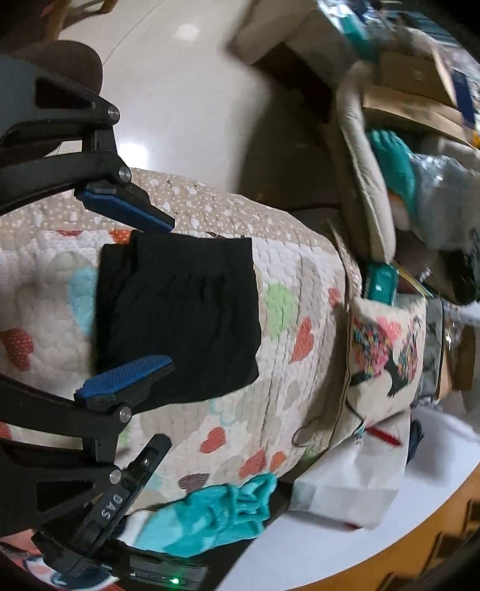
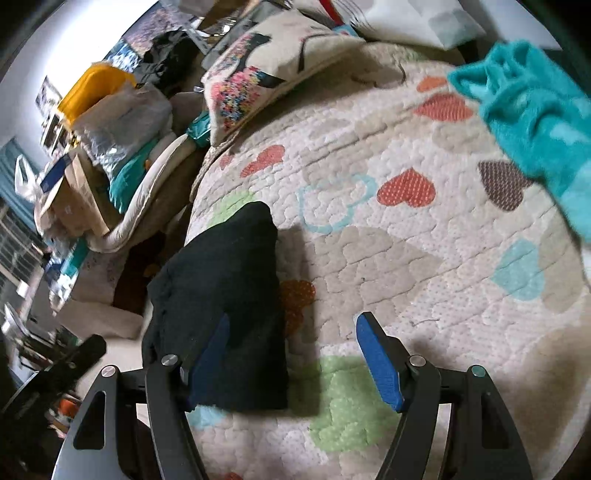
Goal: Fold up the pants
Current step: 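Lower the folded pants onto the quilt and open both tools, then pull both tools back from the folded black pants bundle, then grasp the pants bundle edge with the left tool while the right tool grasps beside it, then lower the bundle onto the quilt and open both tools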
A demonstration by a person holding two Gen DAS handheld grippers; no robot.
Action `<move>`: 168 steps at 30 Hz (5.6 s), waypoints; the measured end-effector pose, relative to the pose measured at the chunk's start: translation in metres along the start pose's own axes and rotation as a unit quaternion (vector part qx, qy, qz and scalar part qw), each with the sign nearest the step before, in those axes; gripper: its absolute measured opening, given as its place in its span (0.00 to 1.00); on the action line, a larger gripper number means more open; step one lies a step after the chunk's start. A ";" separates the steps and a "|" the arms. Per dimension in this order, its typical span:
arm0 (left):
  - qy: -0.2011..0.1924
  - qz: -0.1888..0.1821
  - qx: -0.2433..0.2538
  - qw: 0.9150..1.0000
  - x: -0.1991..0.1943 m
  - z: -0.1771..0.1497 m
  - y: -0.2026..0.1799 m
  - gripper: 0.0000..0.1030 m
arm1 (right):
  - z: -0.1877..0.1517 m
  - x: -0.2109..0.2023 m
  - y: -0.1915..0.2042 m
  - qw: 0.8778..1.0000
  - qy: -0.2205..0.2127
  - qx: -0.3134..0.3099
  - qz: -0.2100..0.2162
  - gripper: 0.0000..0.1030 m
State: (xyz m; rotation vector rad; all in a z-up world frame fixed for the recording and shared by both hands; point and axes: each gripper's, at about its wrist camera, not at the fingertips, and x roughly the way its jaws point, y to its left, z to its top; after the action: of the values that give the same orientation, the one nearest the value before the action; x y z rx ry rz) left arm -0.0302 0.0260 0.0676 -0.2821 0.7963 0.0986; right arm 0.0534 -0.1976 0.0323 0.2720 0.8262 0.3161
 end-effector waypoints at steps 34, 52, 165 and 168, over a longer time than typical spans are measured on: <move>-0.070 0.058 0.093 0.992 -0.060 -0.032 -0.053 0.69 | -0.030 -0.043 0.014 0.995 -0.054 -0.065 -0.046 0.74; -0.046 0.042 0.086 0.994 -0.054 -0.041 -0.047 0.69 | -0.033 -0.044 0.014 0.995 -0.053 -0.067 -0.049 0.74; 0.094 -0.165 -0.159 0.969 0.216 0.097 0.016 0.64 | 0.124 0.136 -0.032 0.999 0.043 0.018 0.007 0.73; 0.096 -0.162 -0.164 0.968 0.220 0.096 0.020 0.66 | 0.123 0.133 -0.033 0.999 0.043 0.025 0.010 0.74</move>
State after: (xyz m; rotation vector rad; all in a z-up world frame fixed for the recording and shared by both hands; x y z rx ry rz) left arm 0.1857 0.0681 -0.0305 -0.7416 0.9161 -0.1090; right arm 0.2360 -0.1920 0.0108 0.3152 0.9174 0.3270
